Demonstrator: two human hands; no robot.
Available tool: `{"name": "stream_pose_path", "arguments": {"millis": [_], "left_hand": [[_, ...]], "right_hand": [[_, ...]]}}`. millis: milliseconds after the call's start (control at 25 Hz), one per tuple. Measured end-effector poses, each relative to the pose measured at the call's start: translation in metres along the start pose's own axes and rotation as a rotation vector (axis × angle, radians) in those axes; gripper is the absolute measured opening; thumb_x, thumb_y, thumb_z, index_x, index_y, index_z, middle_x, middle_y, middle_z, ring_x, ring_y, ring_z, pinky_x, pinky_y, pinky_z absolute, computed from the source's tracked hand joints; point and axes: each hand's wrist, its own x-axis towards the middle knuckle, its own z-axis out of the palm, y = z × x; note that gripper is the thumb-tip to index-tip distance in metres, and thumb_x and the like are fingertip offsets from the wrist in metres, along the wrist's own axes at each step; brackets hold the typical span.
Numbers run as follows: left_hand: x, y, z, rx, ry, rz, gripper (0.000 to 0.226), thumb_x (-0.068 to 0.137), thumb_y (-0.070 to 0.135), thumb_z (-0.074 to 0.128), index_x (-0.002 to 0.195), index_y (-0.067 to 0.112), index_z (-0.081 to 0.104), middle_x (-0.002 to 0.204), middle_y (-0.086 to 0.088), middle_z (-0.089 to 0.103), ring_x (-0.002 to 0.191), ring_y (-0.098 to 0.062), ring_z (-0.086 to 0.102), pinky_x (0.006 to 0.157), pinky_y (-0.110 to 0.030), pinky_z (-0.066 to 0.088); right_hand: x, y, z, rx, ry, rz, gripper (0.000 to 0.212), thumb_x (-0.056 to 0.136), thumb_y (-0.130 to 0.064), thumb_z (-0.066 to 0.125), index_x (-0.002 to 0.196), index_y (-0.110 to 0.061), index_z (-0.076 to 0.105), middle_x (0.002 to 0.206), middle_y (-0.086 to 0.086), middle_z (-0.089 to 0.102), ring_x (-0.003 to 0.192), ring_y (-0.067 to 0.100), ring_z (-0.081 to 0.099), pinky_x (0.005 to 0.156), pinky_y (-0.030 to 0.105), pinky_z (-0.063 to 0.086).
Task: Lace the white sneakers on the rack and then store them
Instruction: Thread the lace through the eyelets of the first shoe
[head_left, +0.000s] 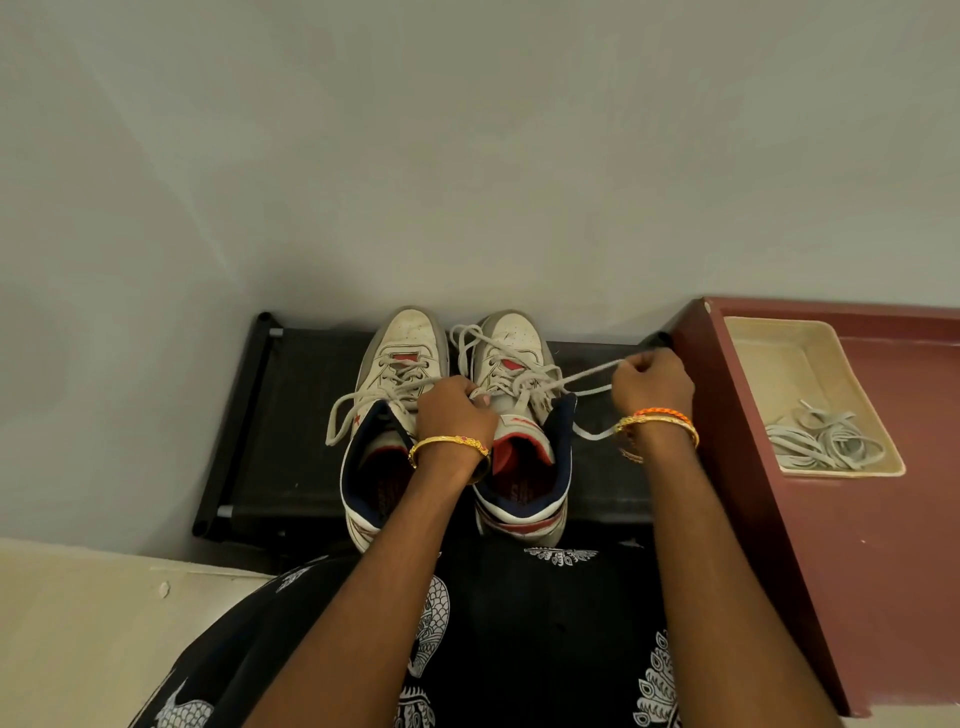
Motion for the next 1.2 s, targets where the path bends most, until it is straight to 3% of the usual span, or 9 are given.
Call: {"name": "stream_pose_path", "arguments": {"millis": [120, 240, 360, 480, 560, 760, 880, 1000, 1200], "left_hand": [[0.001, 0.000, 0.001, -0.003, 0.011, -0.008, 0.017, 0.089, 0.014, 0.057, 0.096, 0.002, 0.067, 0.095, -0.015, 0.068, 0.090, -0.030, 0.062, 0.070, -0.026, 0.042], [0.001, 0.000, 0.002, 0.004, 0.004, -0.009, 0.018, 0.090, 0.015, 0.056, 0.097, 0.002, 0.066, 0.096, -0.015, 0.068, 0.091, -0.029, 0.061, 0.070, -0.026, 0.041], [0.001, 0.001, 0.002, 0.012, 0.004, -0.004, 0.019, 0.090, 0.015, 0.056, 0.099, 0.002, 0.066, 0.097, -0.015, 0.068, 0.092, -0.029, 0.061, 0.070, -0.025, 0.040], [0.000, 0.001, 0.001, 0.015, -0.001, 0.006, 0.020, 0.090, 0.015, 0.057, 0.102, 0.002, 0.066, 0.098, -0.015, 0.068, 0.093, -0.029, 0.062, 0.071, -0.025, 0.041], [0.000, 0.001, 0.001, 0.017, -0.009, 0.017, 0.021, 0.090, 0.016, 0.057, 0.104, 0.003, 0.065, 0.099, -0.015, 0.068, 0.093, -0.028, 0.062, 0.072, -0.026, 0.042], [0.000, 0.001, 0.002, 0.013, -0.007, 0.011, 0.020, 0.089, 0.016, 0.058, 0.102, 0.002, 0.065, 0.097, -0.015, 0.068, 0.091, -0.028, 0.062, 0.071, -0.026, 0.042], [-0.001, 0.001, 0.002, 0.019, -0.005, -0.008, 0.019, 0.090, 0.015, 0.057, 0.100, 0.001, 0.066, 0.096, -0.016, 0.067, 0.090, -0.029, 0.062, 0.070, -0.027, 0.042], [-0.001, 0.002, 0.001, 0.019, -0.003, -0.025, 0.018, 0.091, 0.014, 0.055, 0.099, 0.002, 0.065, 0.096, -0.015, 0.068, 0.090, -0.029, 0.062, 0.070, -0.028, 0.042], [-0.002, 0.003, 0.001, 0.006, -0.015, -0.039, 0.018, 0.090, 0.015, 0.055, 0.099, 0.004, 0.065, 0.097, -0.014, 0.067, 0.092, -0.029, 0.061, 0.070, -0.027, 0.041]], "right_hand": [[0.009, 0.023, -0.013, 0.076, 0.118, 0.160, 0.022, 0.094, -0.011, 0.047, 0.115, -0.004, 0.053, 0.115, 0.017, 0.059, 0.101, 0.032, 0.056, 0.078, 0.035, 0.041], [0.015, 0.029, -0.014, 0.098, 0.176, 0.171, 0.023, 0.092, -0.009, 0.050, 0.114, -0.004, 0.053, 0.110, 0.016, 0.058, 0.094, 0.029, 0.055, 0.077, 0.036, 0.042], [0.008, 0.018, -0.003, -0.024, 0.090, -0.056, 0.024, 0.085, -0.012, 0.058, 0.109, -0.011, 0.056, 0.112, 0.012, 0.057, 0.107, 0.032, 0.054, 0.091, 0.045, 0.045], [-0.014, -0.002, 0.020, -0.227, -0.142, -0.422, 0.023, 0.082, -0.024, 0.062, 0.104, -0.020, 0.064, 0.121, 0.007, 0.053, 0.120, 0.029, 0.042, 0.100, 0.044, 0.031], [-0.025, -0.011, 0.036, -0.464, -0.298, -0.521, 0.027, 0.083, -0.030, 0.061, 0.109, -0.025, 0.063, 0.127, 0.004, 0.048, 0.124, 0.027, 0.038, 0.105, 0.046, 0.025], [-0.027, -0.018, 0.045, -0.571, -0.205, -0.420, 0.022, 0.088, -0.023, 0.058, 0.108, -0.021, 0.067, 0.116, 0.005, 0.061, 0.112, 0.028, 0.054, 0.101, 0.047, 0.034], [-0.028, -0.020, 0.028, -0.350, -0.110, -0.344, 0.017, 0.087, -0.020, 0.056, 0.098, -0.016, 0.067, 0.105, 0.004, 0.067, 0.103, 0.027, 0.059, 0.093, 0.040, 0.044], [-0.013, -0.018, -0.004, -0.042, 0.051, -0.143, 0.017, 0.089, -0.016, 0.051, 0.100, -0.010, 0.063, 0.106, 0.009, 0.063, 0.100, 0.030, 0.058, 0.081, 0.031, 0.041], [0.018, 0.029, -0.018, 0.309, 0.268, 0.220, 0.012, 0.090, -0.008, 0.050, 0.101, -0.007, 0.054, 0.103, 0.013, 0.059, 0.088, 0.027, 0.056, 0.085, 0.042, 0.052]]}}
